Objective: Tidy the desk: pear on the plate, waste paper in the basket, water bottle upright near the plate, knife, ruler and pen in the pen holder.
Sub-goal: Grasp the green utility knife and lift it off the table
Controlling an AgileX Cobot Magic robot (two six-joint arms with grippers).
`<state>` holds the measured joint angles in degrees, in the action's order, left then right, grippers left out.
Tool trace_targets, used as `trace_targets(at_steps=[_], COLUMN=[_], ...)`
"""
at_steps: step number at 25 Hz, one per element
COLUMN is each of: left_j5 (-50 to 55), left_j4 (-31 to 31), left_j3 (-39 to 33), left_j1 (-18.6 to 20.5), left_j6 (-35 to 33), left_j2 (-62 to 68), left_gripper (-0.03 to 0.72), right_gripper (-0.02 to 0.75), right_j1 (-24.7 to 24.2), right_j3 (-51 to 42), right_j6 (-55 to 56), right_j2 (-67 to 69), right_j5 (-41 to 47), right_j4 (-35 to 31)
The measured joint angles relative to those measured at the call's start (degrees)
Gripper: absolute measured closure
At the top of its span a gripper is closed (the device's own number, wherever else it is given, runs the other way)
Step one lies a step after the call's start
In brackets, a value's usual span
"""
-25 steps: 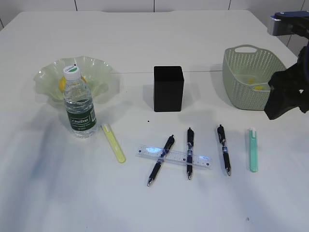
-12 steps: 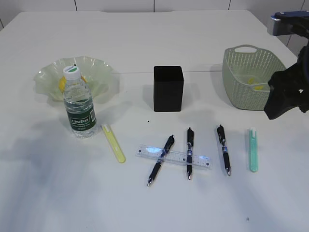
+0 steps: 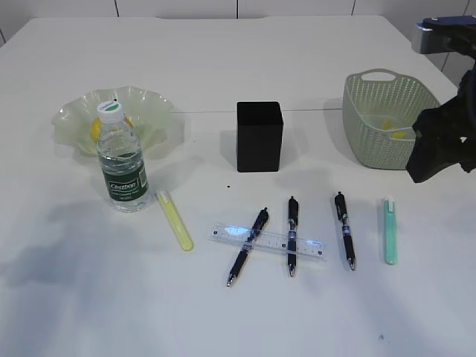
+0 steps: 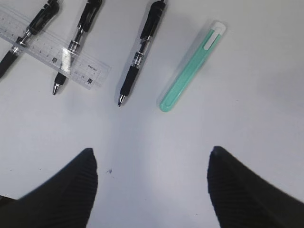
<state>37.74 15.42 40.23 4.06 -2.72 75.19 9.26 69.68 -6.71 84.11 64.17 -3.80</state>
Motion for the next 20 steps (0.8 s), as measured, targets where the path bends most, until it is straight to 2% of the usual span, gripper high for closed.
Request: trace_targets(at_steps=[4,8,13,20], left_j5=[8.68,12.58,13.77,13.46], left_j4=[0.2,1.4,2.88,2.88], left_j3=[4.57,9.0,9.65,9.65], left_j1=[0.0,0.0,0.0,0.0], left_j6=[-0.38,-0.49,-0.49,-0.49], left_j2=[0.0,0.0,0.0,0.0], left_gripper=[0.171,0.172,0.178,0.193], right_gripper=[0.202,0.202,0.202,0.202], right_j1=[0.0,0.0,0.0,0.0], right_j3=[0.0,0.0,0.0,0.0], right_j6=[0.0,0.0,0.77,8.48], right_j2=[0.0,0.0,0.0,2.86], right_j5=[0.0,-0.13,-2.86,-3.72], right_j4=[0.0,0.0,0.0,0.0])
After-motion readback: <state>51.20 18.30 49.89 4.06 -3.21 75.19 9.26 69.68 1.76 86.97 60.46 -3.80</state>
